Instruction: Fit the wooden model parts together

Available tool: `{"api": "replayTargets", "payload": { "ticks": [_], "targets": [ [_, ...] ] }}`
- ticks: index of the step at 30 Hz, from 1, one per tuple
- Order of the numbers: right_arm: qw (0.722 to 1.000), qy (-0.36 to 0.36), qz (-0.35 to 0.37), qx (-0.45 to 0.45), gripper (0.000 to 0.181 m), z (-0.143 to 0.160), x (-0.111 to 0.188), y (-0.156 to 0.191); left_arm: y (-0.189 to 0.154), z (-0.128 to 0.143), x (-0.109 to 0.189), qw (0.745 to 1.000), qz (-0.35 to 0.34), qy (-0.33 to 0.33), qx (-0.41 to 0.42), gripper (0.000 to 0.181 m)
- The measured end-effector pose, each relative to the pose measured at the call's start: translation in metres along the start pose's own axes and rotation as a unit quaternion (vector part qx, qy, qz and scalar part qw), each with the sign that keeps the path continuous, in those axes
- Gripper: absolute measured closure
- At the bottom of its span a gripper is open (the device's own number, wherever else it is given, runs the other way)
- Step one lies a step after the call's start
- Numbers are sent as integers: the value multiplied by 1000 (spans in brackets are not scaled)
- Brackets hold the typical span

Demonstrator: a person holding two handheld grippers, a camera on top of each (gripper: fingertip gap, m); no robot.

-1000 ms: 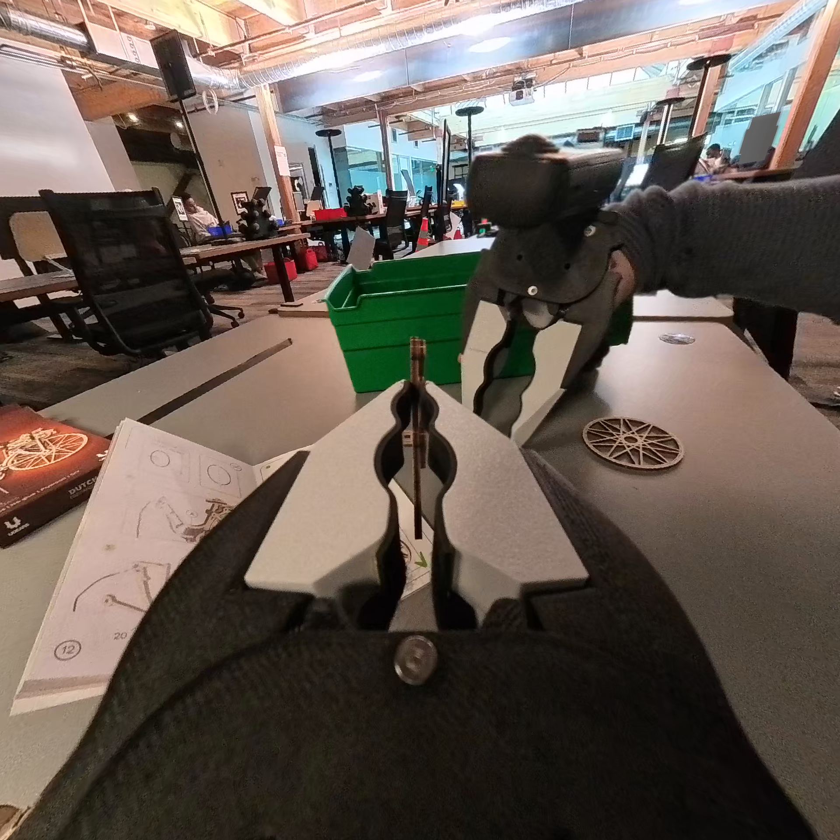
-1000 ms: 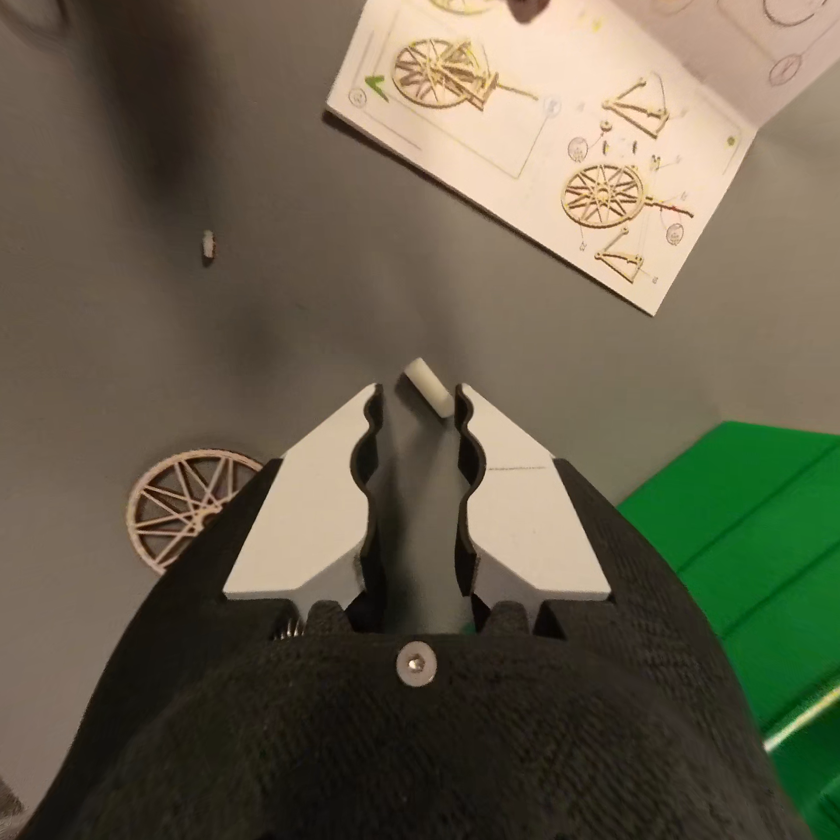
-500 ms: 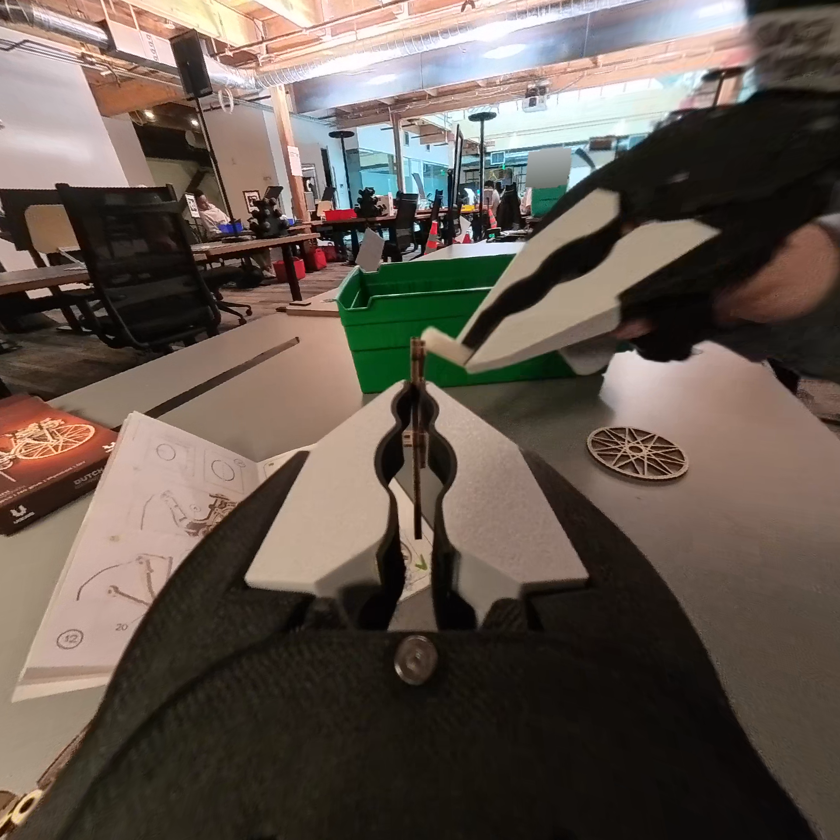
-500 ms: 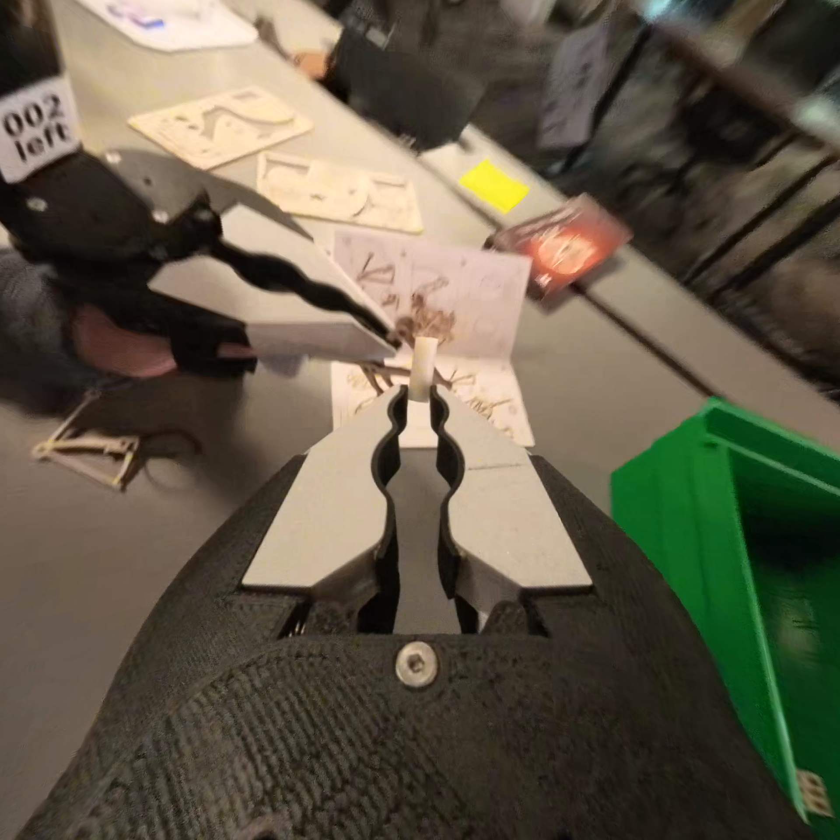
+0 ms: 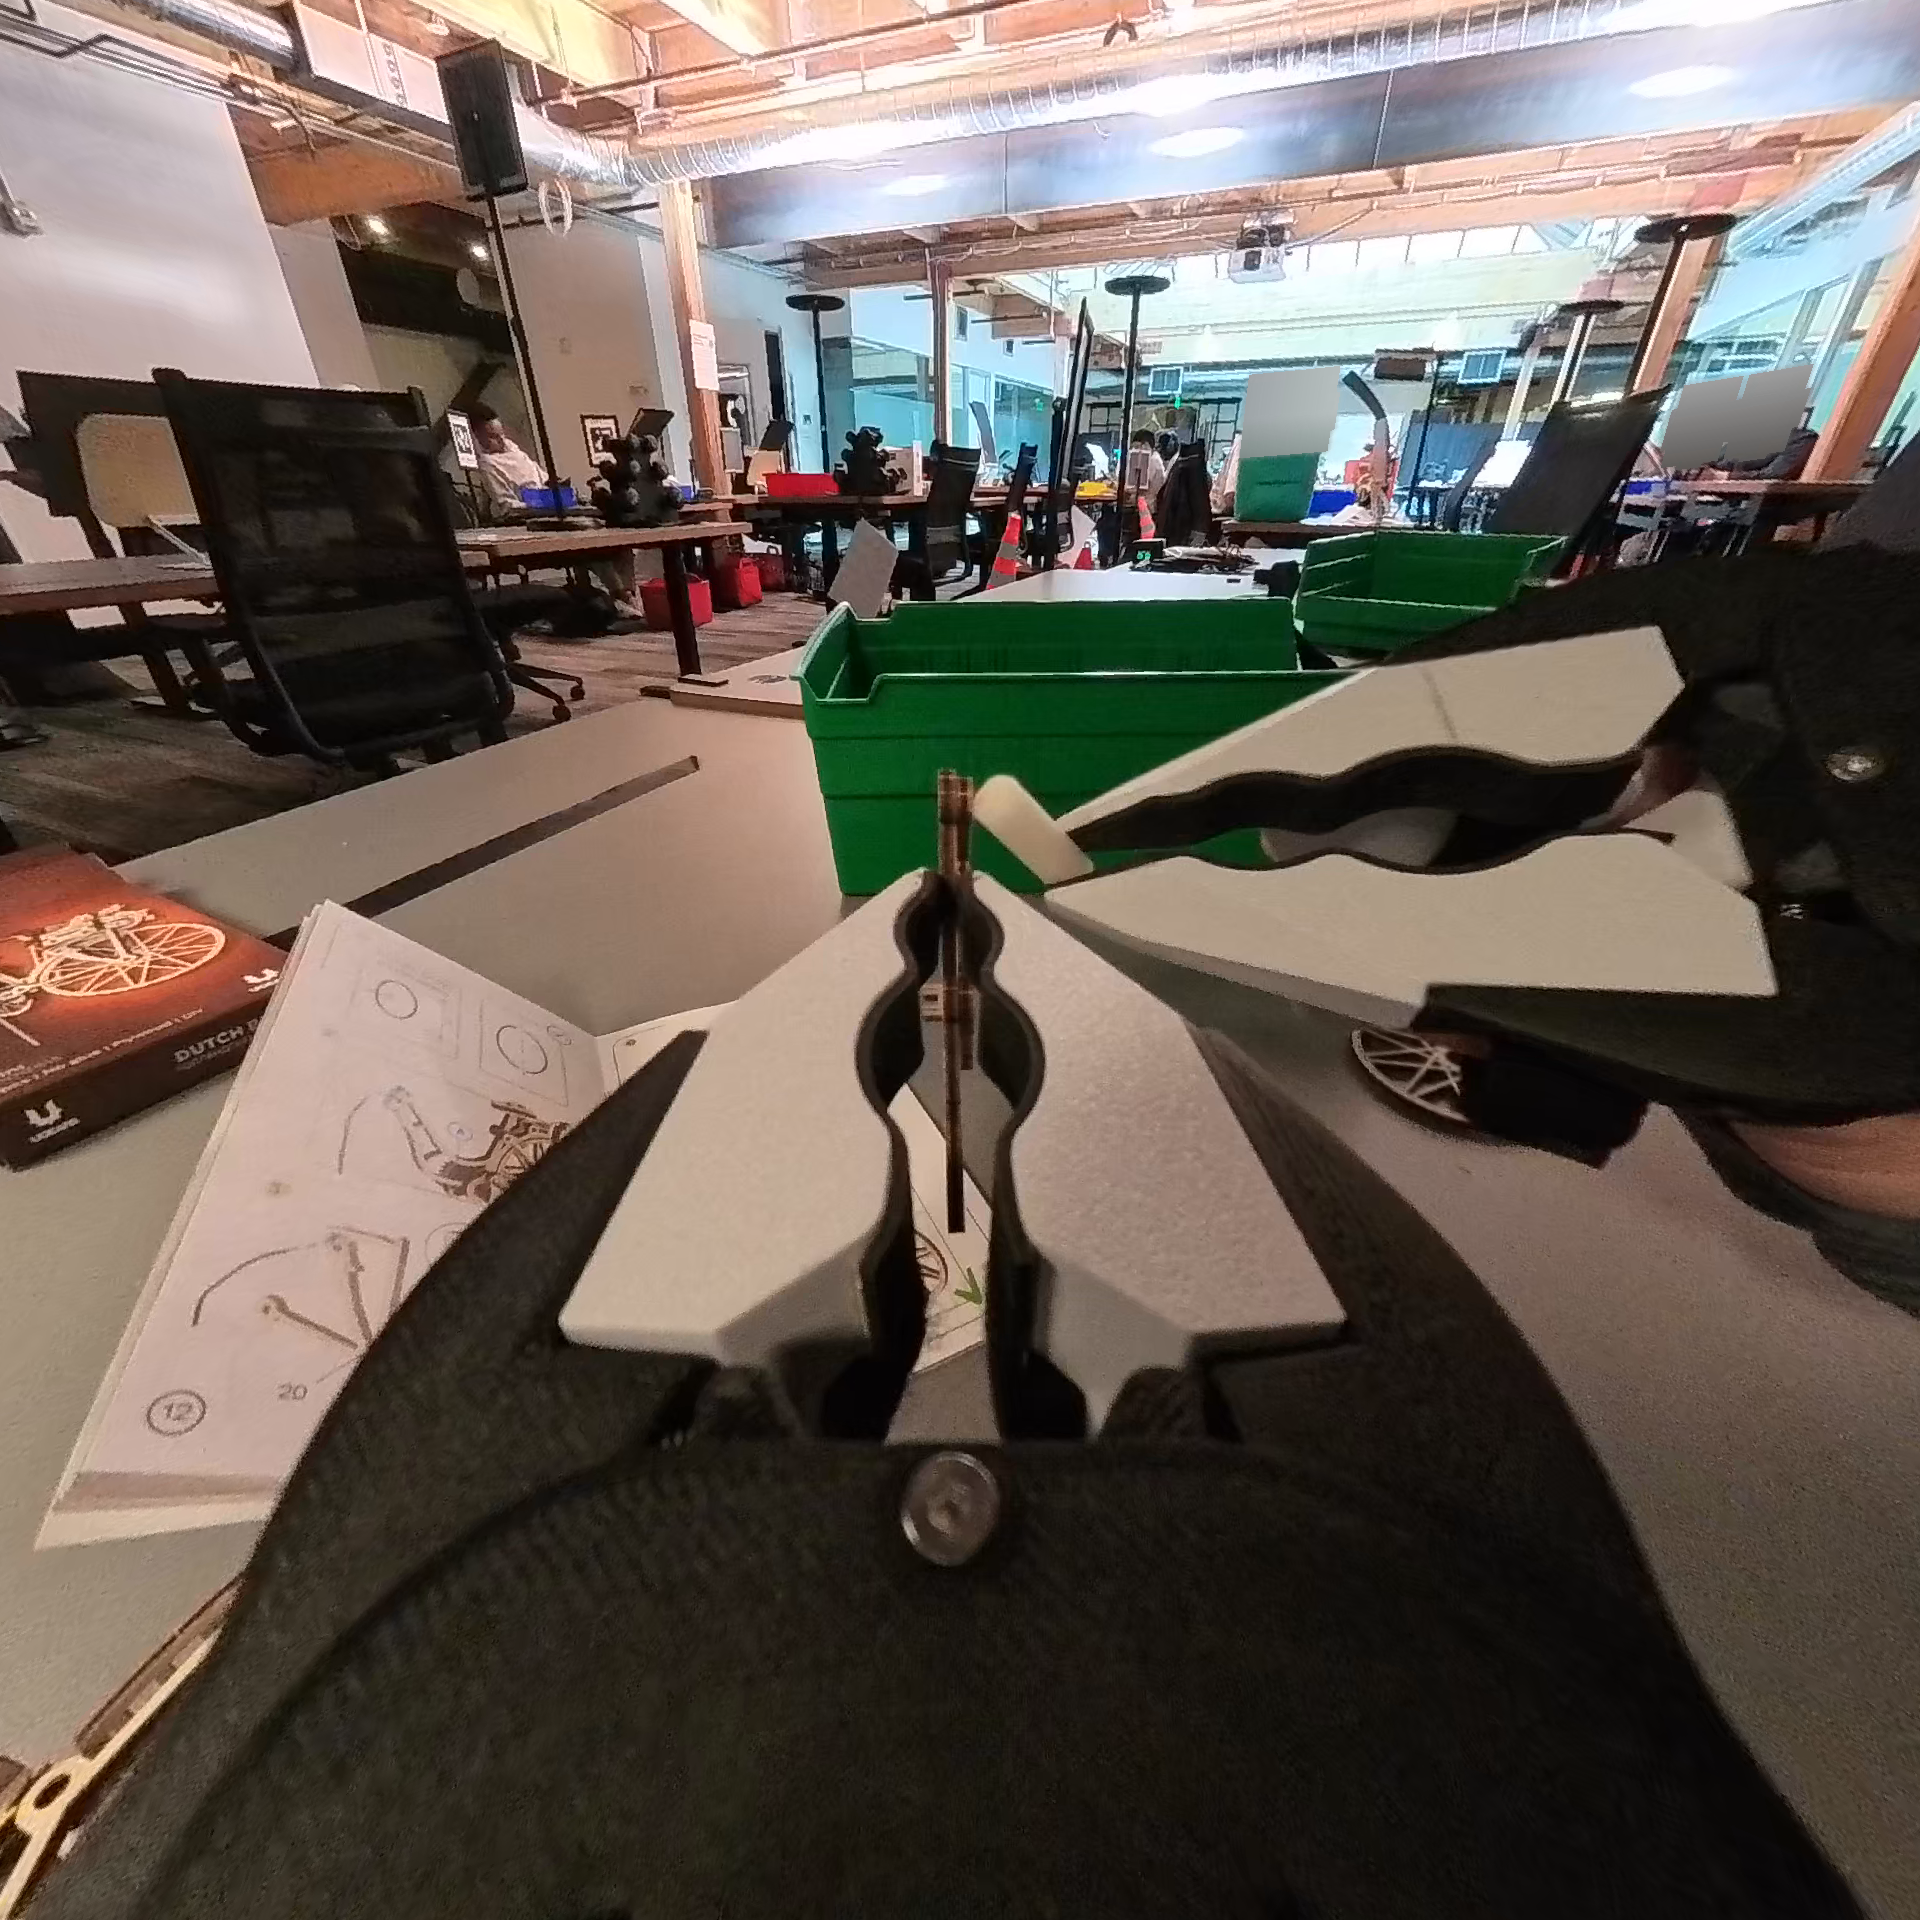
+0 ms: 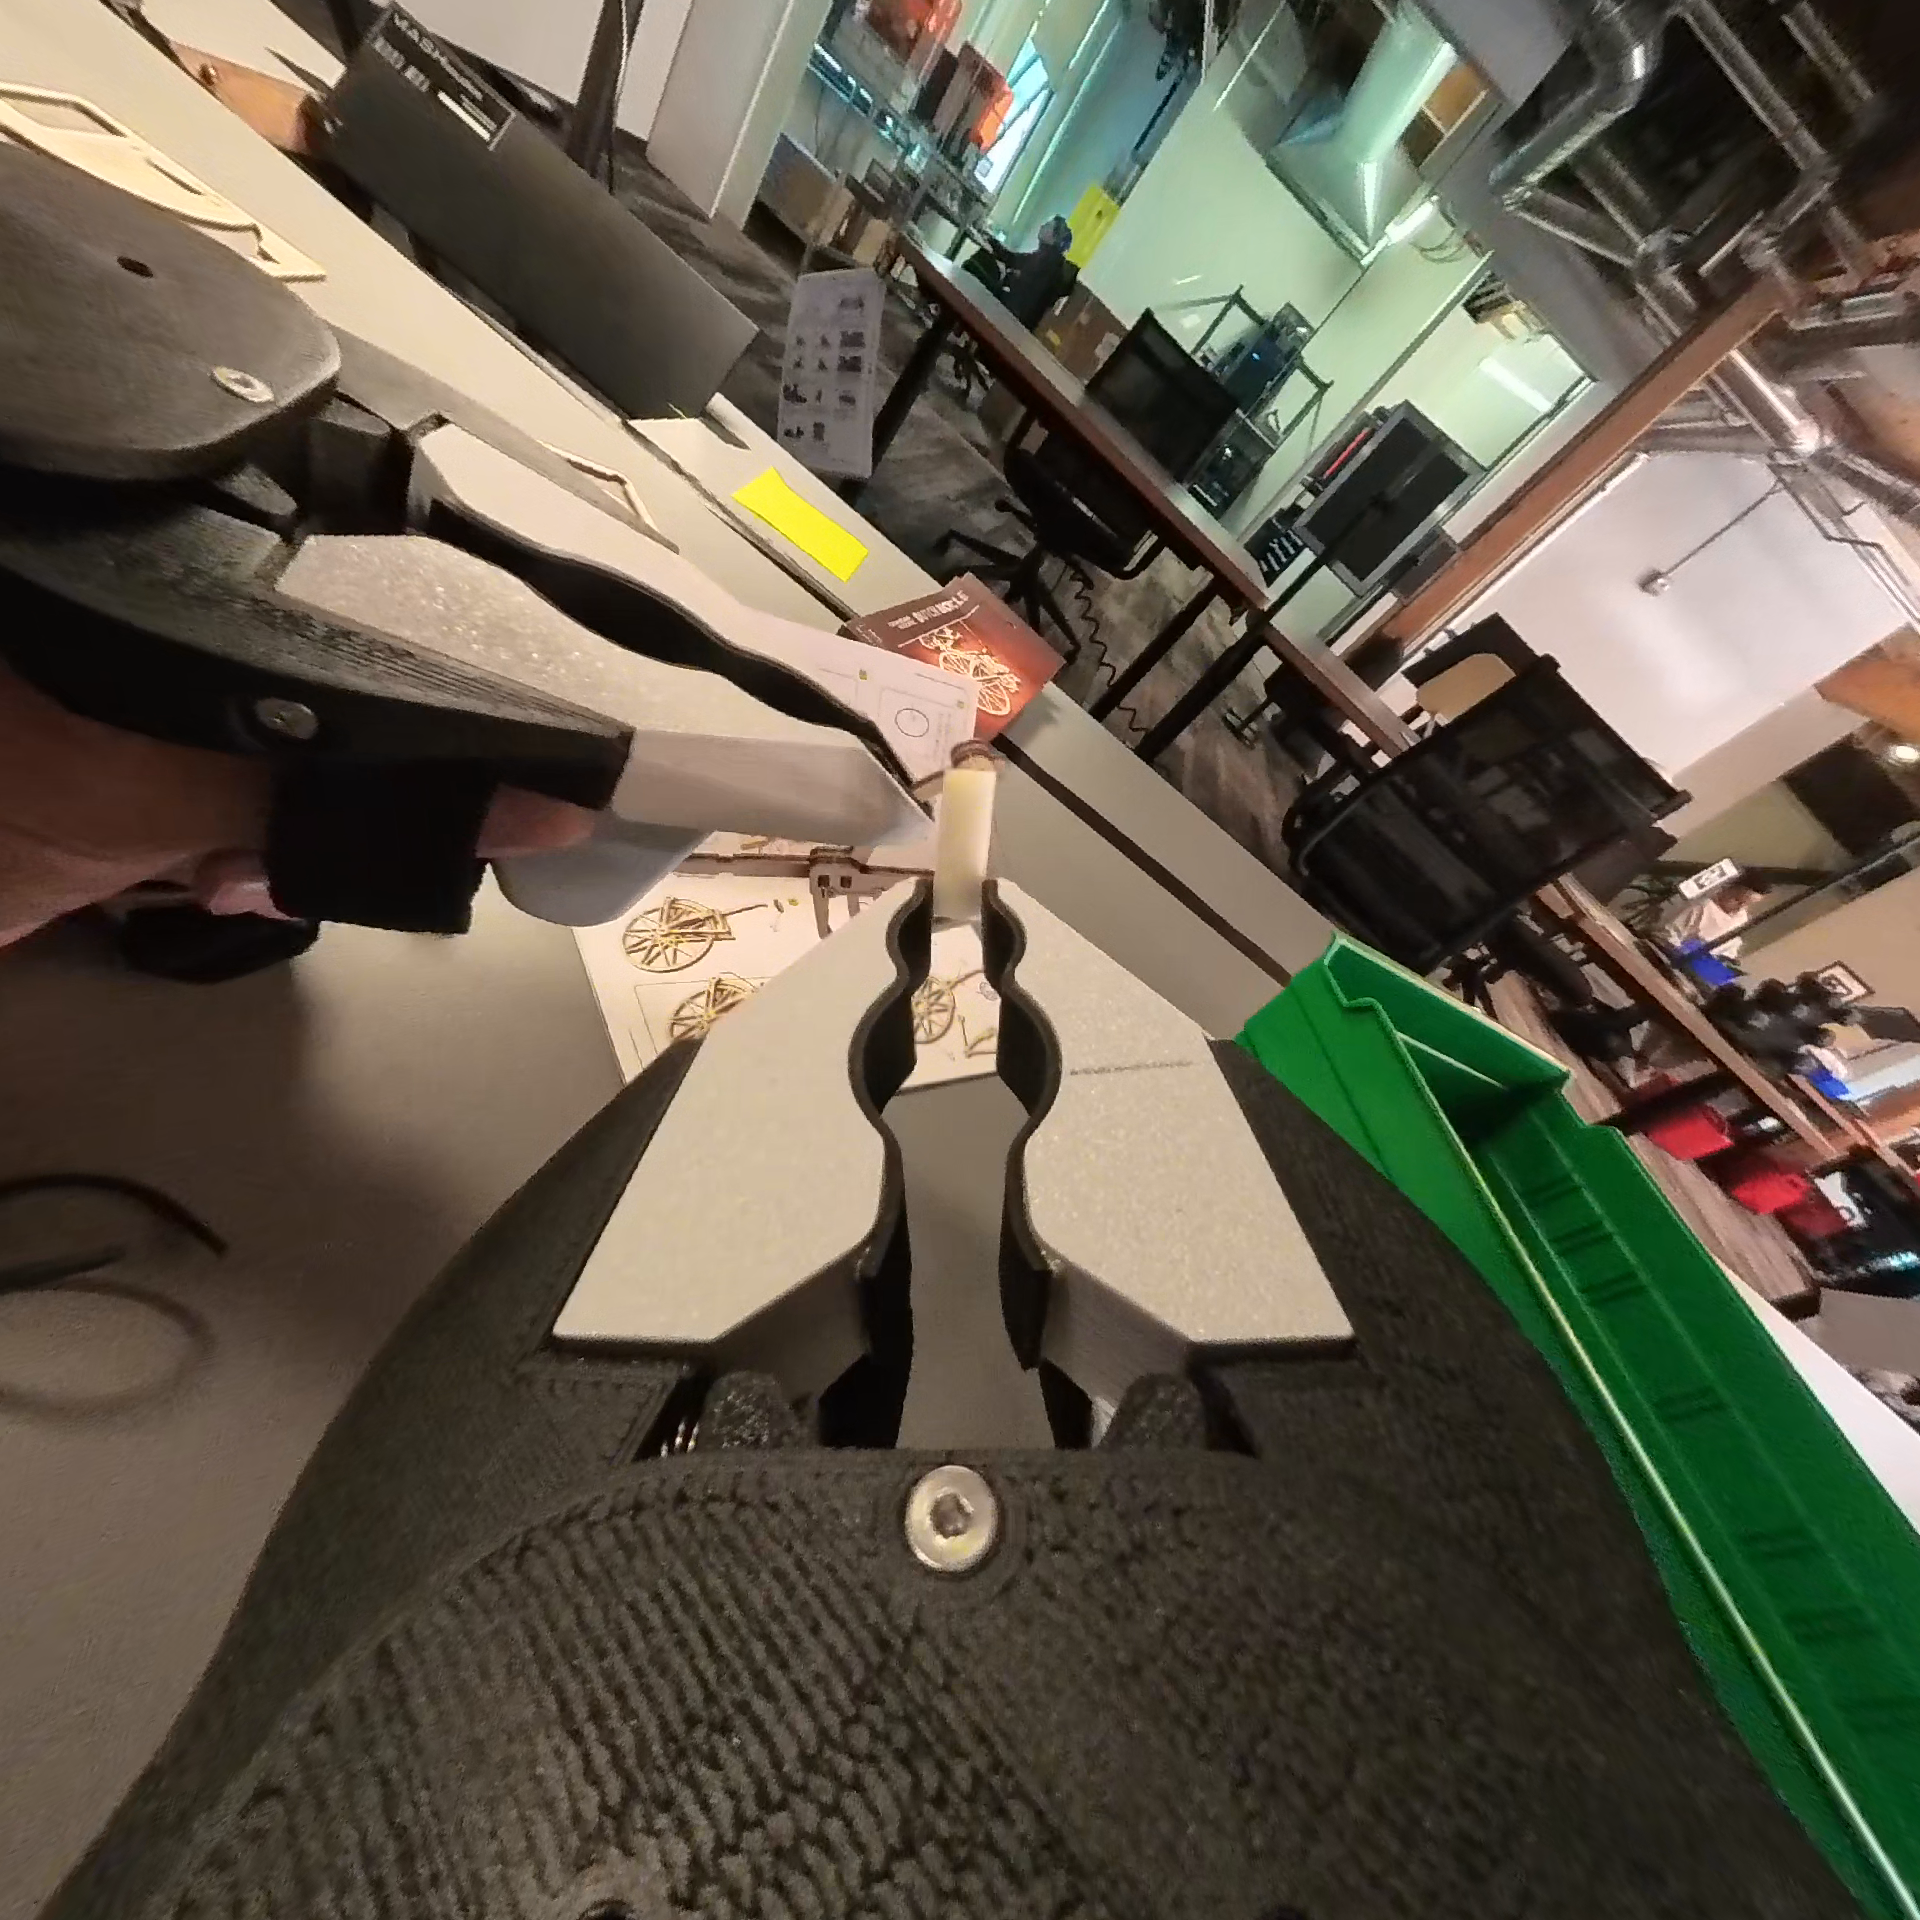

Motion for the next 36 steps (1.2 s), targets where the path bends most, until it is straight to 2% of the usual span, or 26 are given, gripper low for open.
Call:
{"api": "replayTargets", "payload": {
  "ticks": [12,22,23,25,27,30,34,36],
  "targets": [
    [1000,6,16,-12,175,2,0,-4,-2,1,-1,1000,3,3,-11,180],
    [999,23,2,22,175,5,2,-3,-3,1,-1,1000,4,4,-15,180],
    [999,28,-26,36,175,7,6,-3,-3,1,-1,1000,3,4,-13,180],
    [985,79,-145,46,175,23,15,0,-2,1,-1,1000,3,3,-11,180],
    [937,161,-308,45,174,48,29,11,-3,1,-1,1000,3,4,-14,180],
    [903,240,-344,96,174,73,34,2,-5,1,-1,1000,6,4,-23,180],
    [871,295,-389,47,174,86,29,-10,-5,1,-1,1000,8,4,-22,181],
    [858,305,-412,25,168,90,27,-10,-6,1,-1,1000,10,5,-24,181]
  ]
}}
Point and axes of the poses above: each gripper's, where its closed fingertips meet, x back along the fingers, z out of its underside, y = z × x across the jaws, the point moved 6 cm from there along x, back along the fingers, and after that the axes turned 6 degrees about -z, right-handed, at the moved point
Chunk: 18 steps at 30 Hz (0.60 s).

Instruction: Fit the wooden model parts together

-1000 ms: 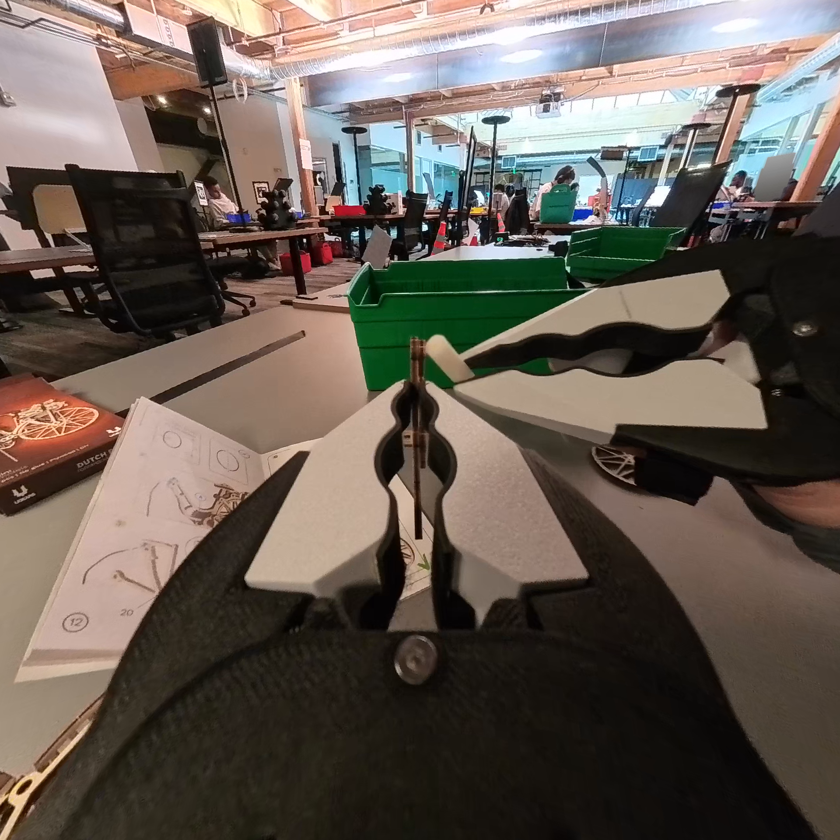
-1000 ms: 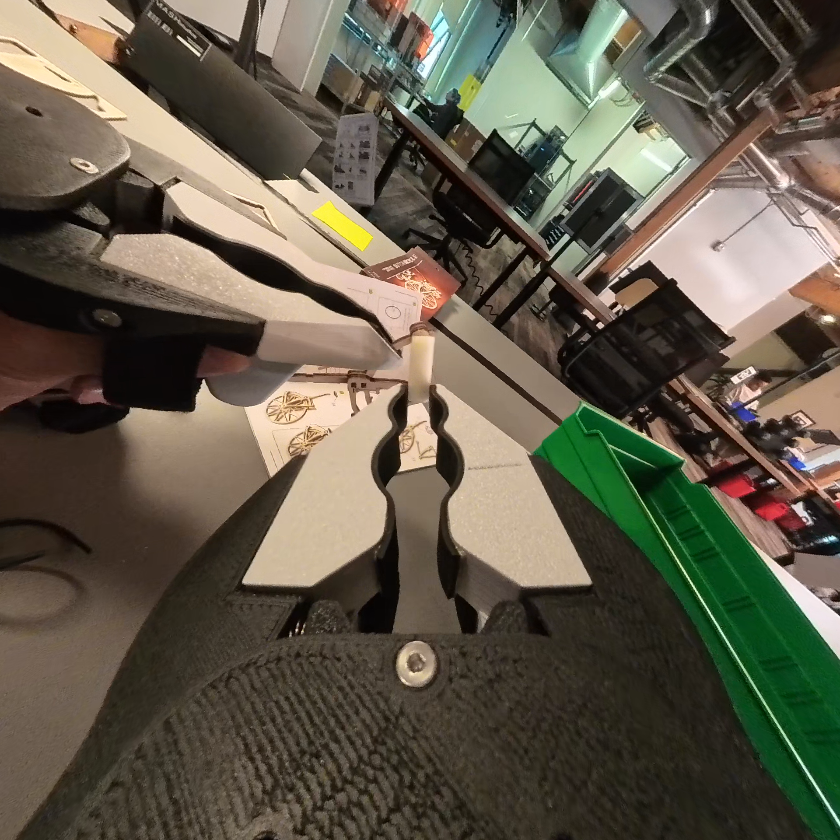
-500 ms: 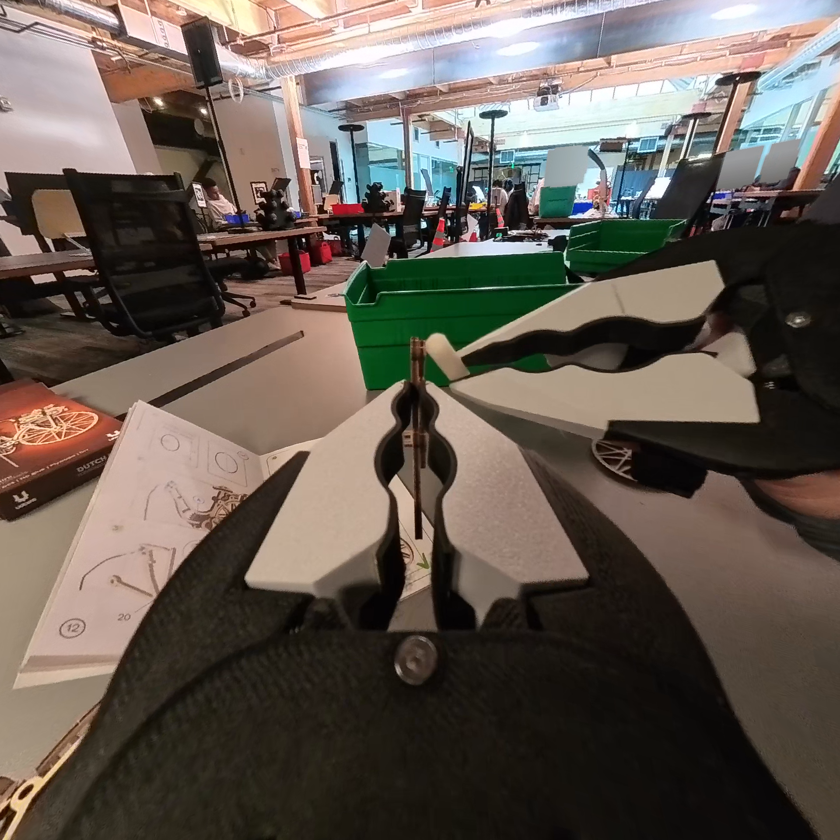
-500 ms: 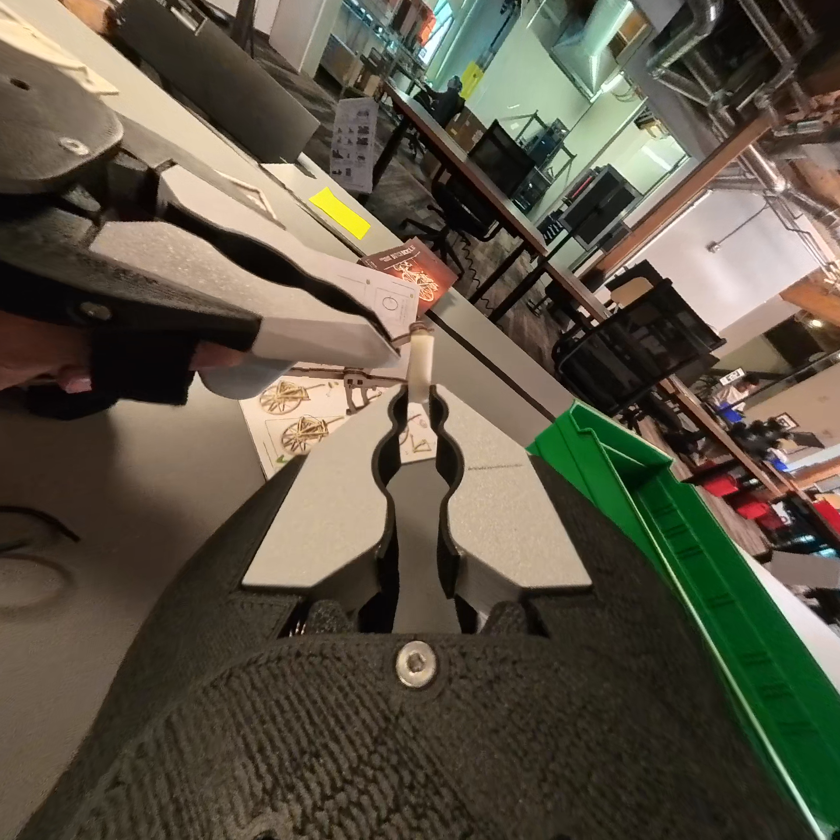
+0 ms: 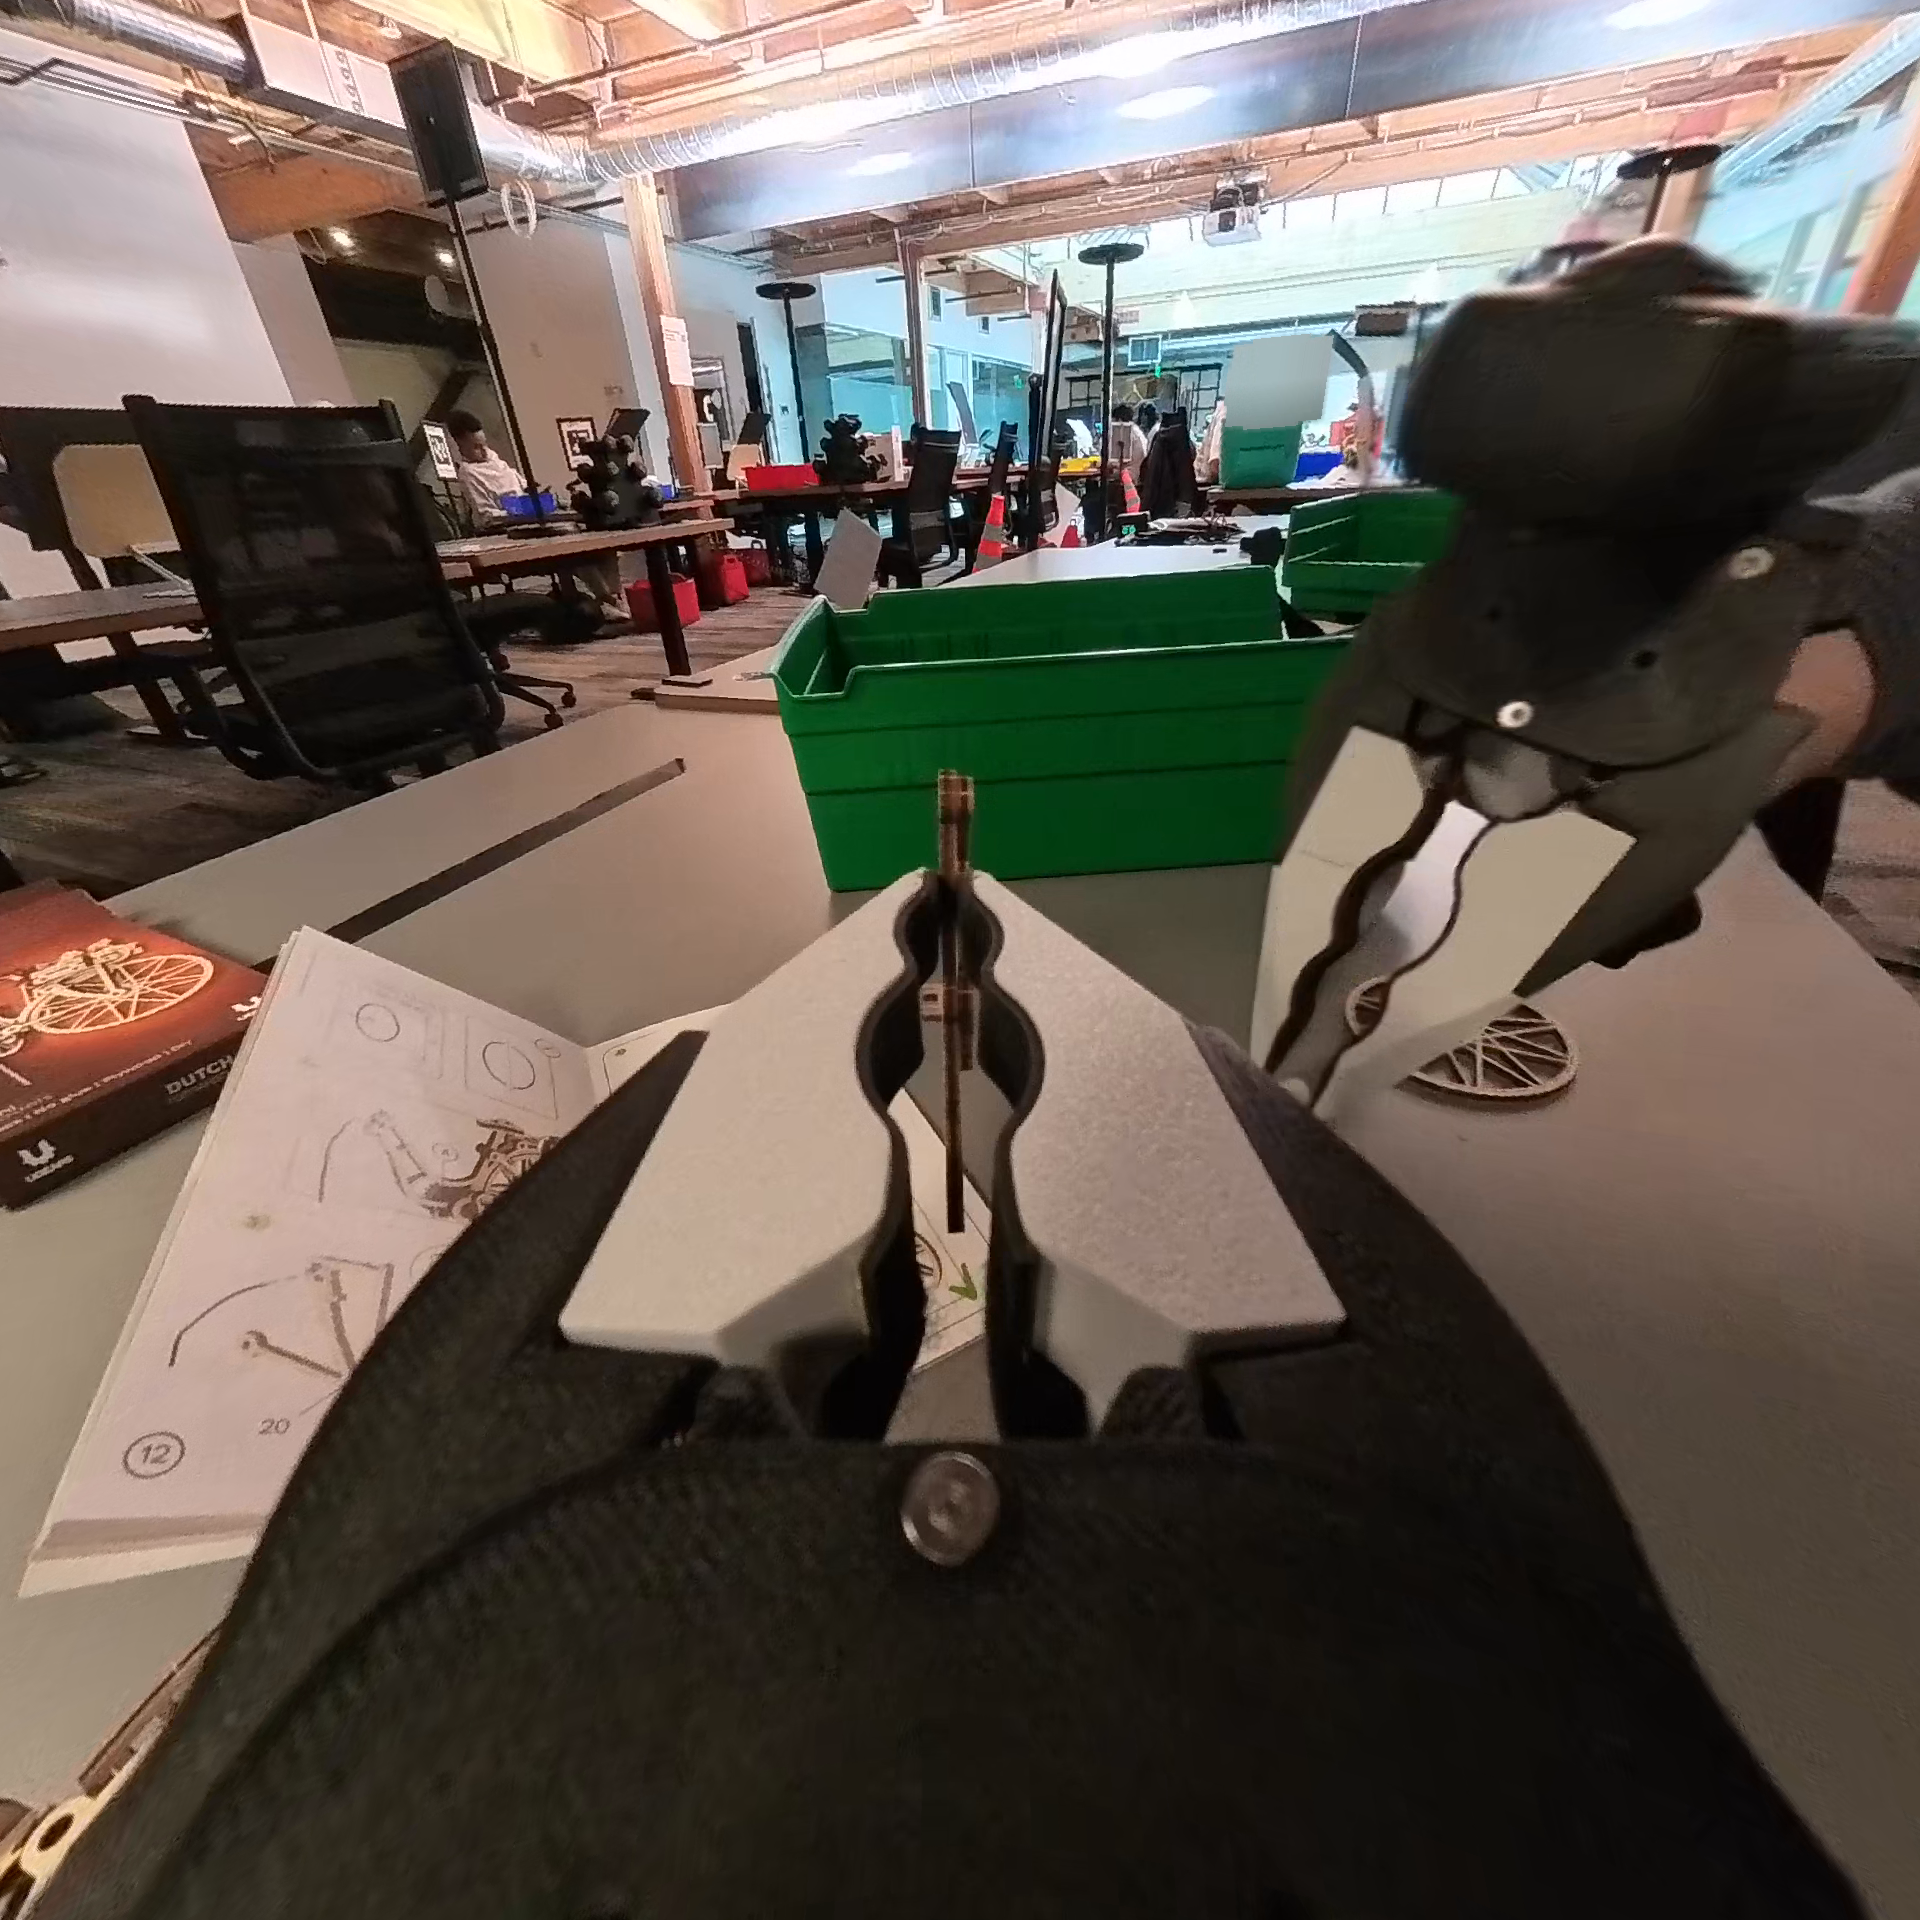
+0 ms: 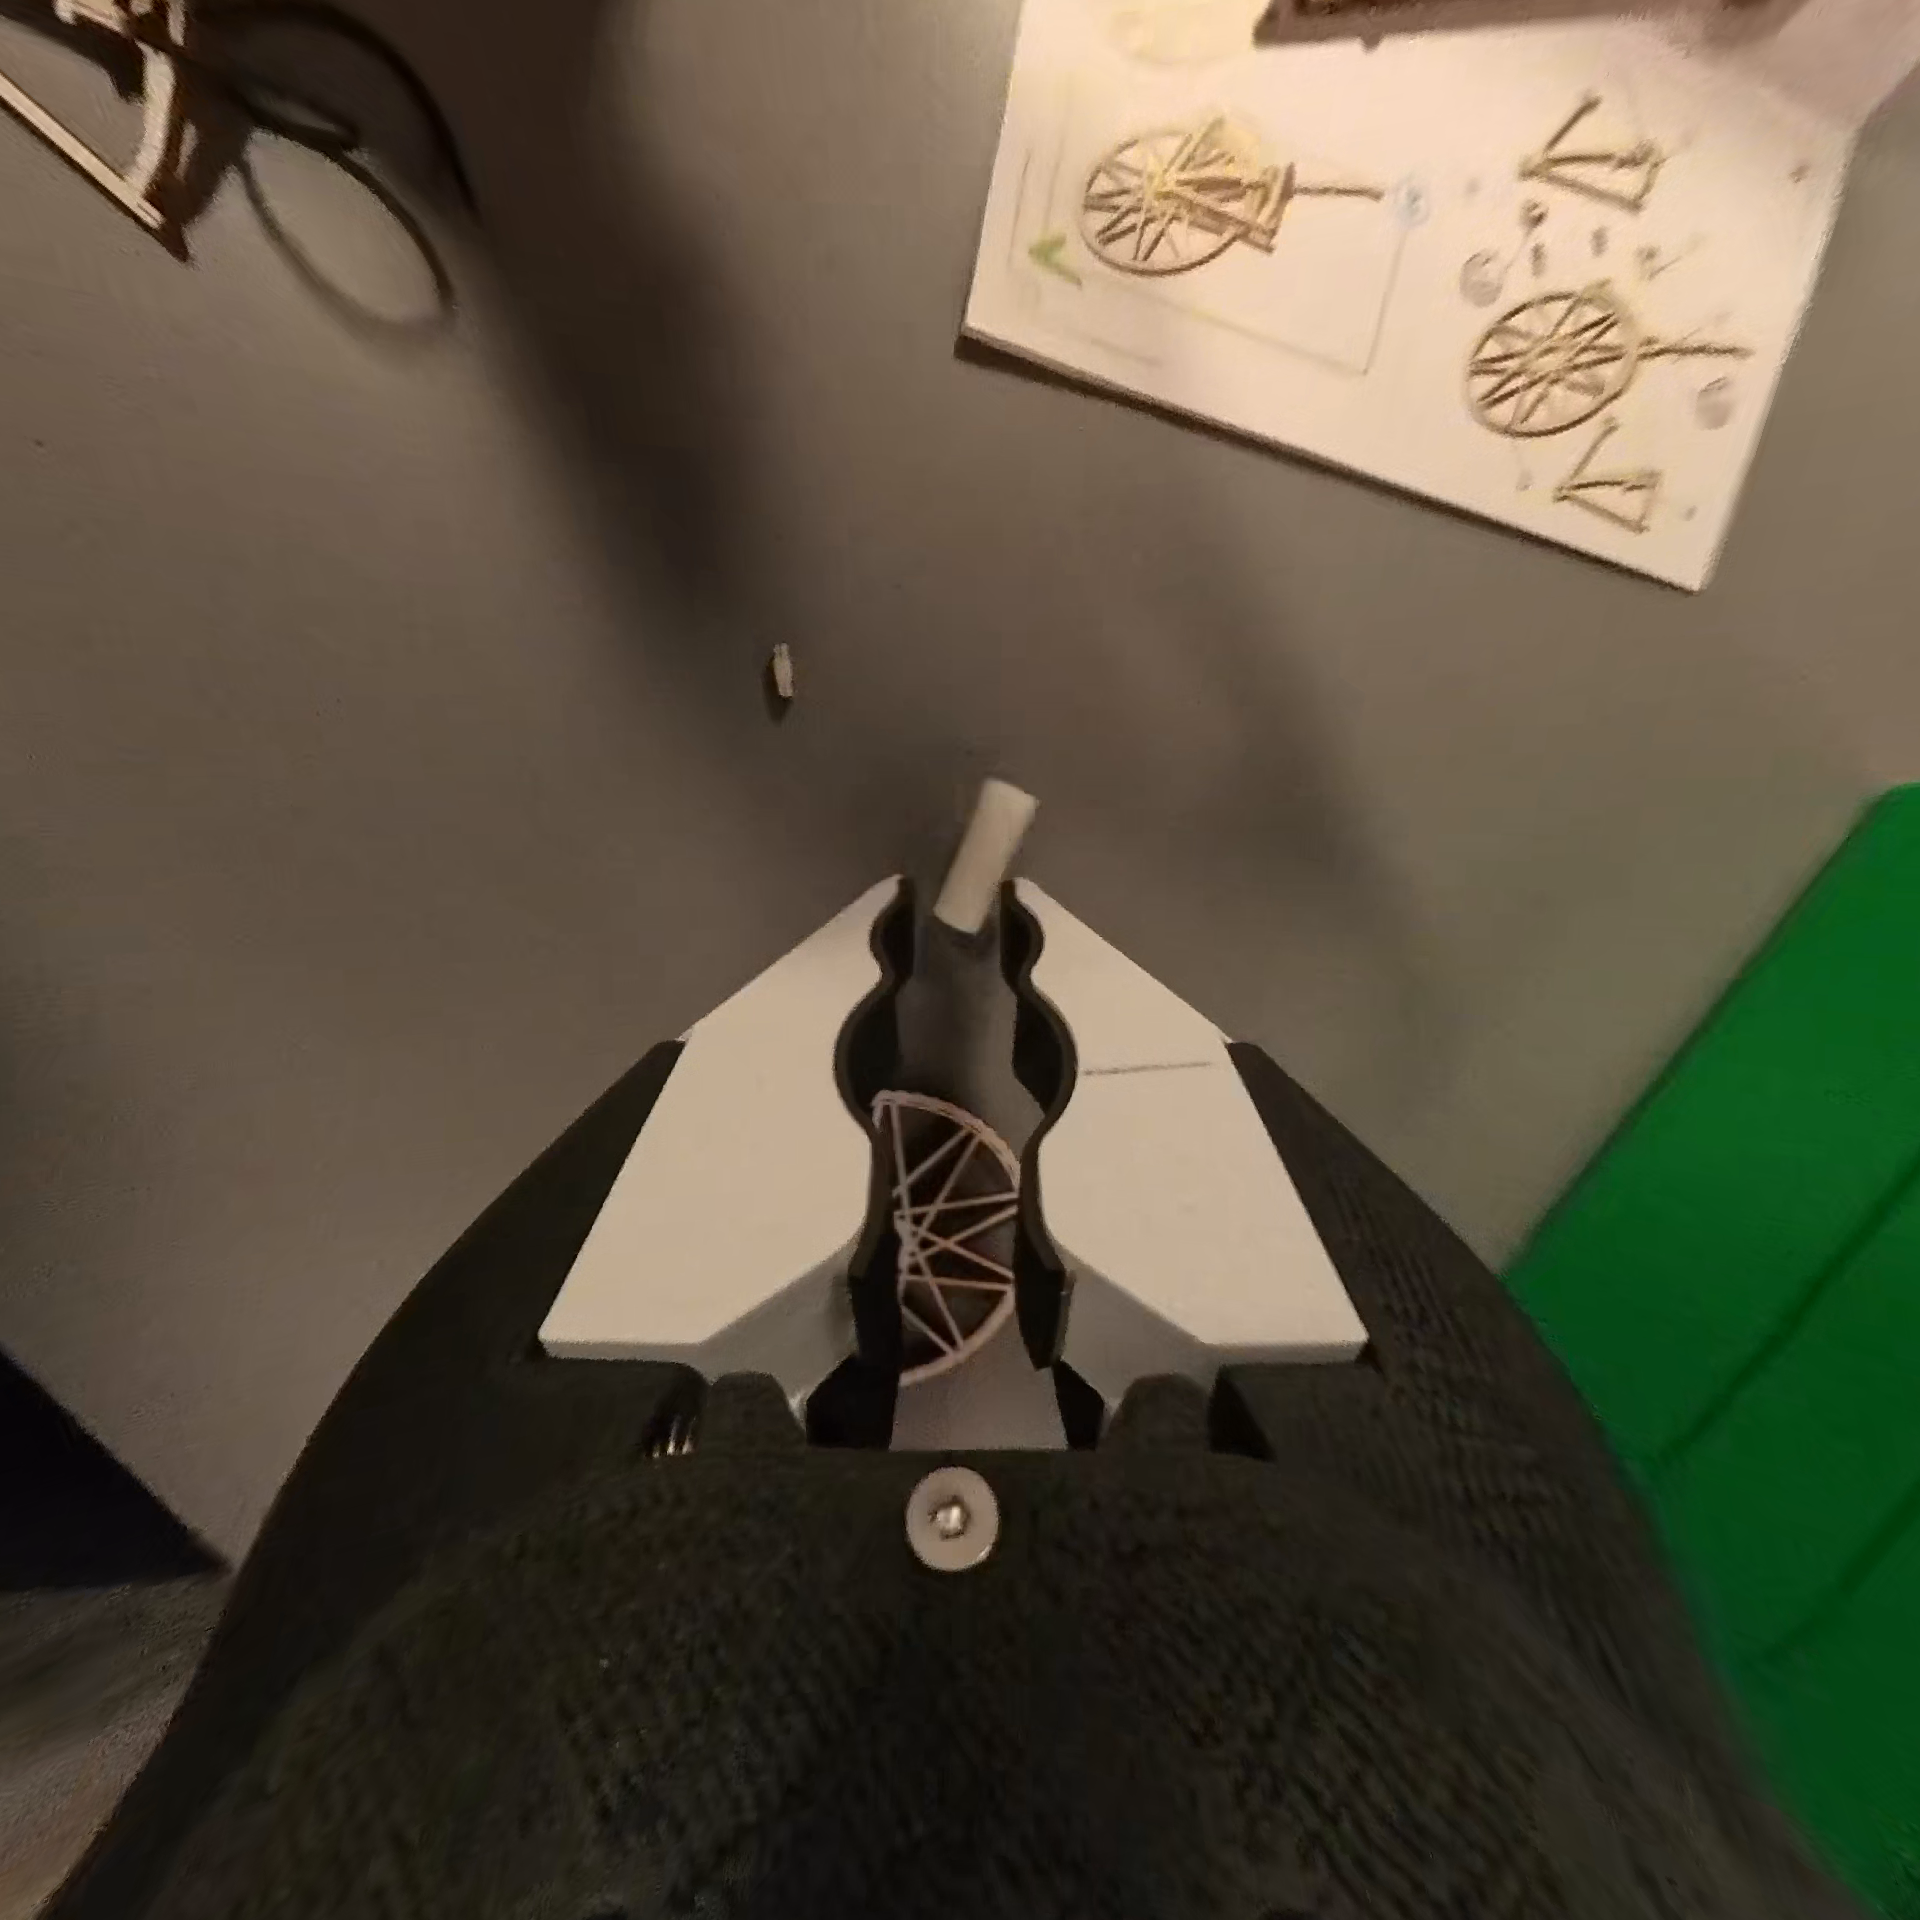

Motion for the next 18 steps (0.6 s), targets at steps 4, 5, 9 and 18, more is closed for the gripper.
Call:
{"api": "replayTargets", "payload": {
  "ticks": [4,5,9,18],
  "targets": [
    [998,-34,-27,-50,145,4,4,-5,-1,0,0,1000,2,1,-2,181],
    [996,-62,-14,-57,146,3,9,-6,0,0,0,1000,2,1,-1,181],
    [978,-201,-48,-39,157,-16,17,24,-1,0,-1,1000,3,3,0,181],
    [969,-221,-101,-41,173,-19,-5,53,-1,0,0,1000,6,2,-1,181]
  ]
}}
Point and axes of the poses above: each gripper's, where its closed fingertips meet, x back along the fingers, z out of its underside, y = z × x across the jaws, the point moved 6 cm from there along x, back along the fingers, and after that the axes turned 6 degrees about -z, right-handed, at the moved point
